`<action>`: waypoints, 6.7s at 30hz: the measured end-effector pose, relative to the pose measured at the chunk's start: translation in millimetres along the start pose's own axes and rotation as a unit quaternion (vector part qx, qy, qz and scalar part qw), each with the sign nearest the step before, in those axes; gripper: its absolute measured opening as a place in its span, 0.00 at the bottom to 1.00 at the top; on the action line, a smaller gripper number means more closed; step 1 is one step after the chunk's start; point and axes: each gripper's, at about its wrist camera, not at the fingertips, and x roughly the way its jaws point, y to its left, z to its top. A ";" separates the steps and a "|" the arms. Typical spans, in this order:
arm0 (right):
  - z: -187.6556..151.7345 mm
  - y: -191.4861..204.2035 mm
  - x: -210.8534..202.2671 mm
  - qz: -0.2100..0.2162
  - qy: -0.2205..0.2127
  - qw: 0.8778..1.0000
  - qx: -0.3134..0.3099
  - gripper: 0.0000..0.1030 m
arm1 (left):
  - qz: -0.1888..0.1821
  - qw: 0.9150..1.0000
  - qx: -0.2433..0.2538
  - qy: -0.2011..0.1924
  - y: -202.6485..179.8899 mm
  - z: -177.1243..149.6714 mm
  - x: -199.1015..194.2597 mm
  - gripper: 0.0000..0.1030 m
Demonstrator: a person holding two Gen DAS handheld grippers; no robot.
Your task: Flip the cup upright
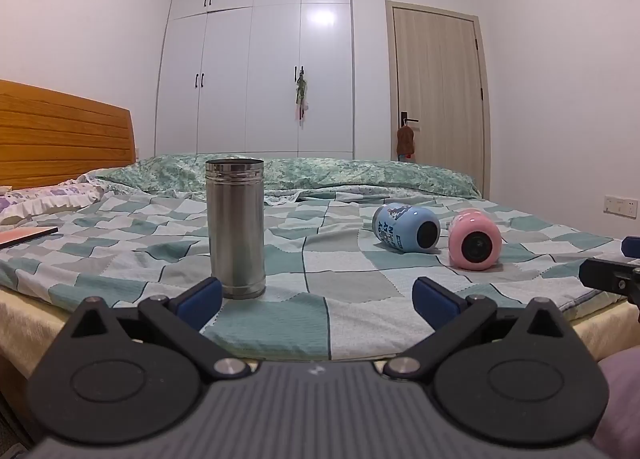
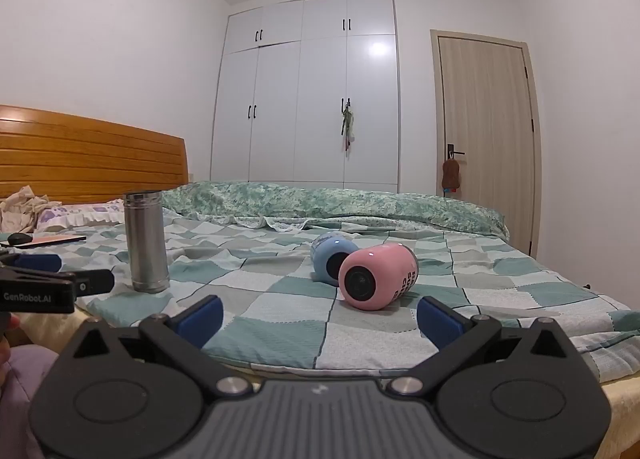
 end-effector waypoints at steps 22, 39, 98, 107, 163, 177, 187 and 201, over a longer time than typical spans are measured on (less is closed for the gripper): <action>-0.3 0.4 -0.4 0.000 0.000 1.000 0.000 1.00 | 0.000 1.000 0.001 0.001 -0.2 0.0 0.1 1.00; -0.4 0.3 -0.1 0.000 0.001 1.000 0.000 1.00 | 0.000 1.000 0.000 0.001 0.0 0.0 0.0 1.00; 74.2 -19.9 101.1 0.053 0.068 0.996 -0.008 1.00 | -0.074 0.997 0.025 0.029 -19.4 51.8 78.3 1.00; 104.6 -29.5 187.6 0.058 0.108 0.992 -0.021 1.00 | -0.073 0.996 0.022 0.055 -20.5 70.6 155.3 1.00; 93.9 -45.3 441.2 0.087 0.363 0.928 0.006 0.80 | -0.023 0.988 0.018 0.152 -30.2 64.0 346.5 1.00; 135.2 -44.1 367.4 0.094 0.313 0.944 0.033 0.80 | -0.035 0.992 0.025 0.121 -41.0 93.7 280.2 1.00; 161.3 -29.8 279.9 0.092 0.284 0.954 0.040 0.80 | -0.049 0.994 0.029 0.096 -43.5 113.9 195.7 1.00; 120.1 22.0 200.0 0.094 0.308 0.945 0.060 0.80 | -0.030 0.993 0.033 0.107 -10.3 87.5 96.6 1.00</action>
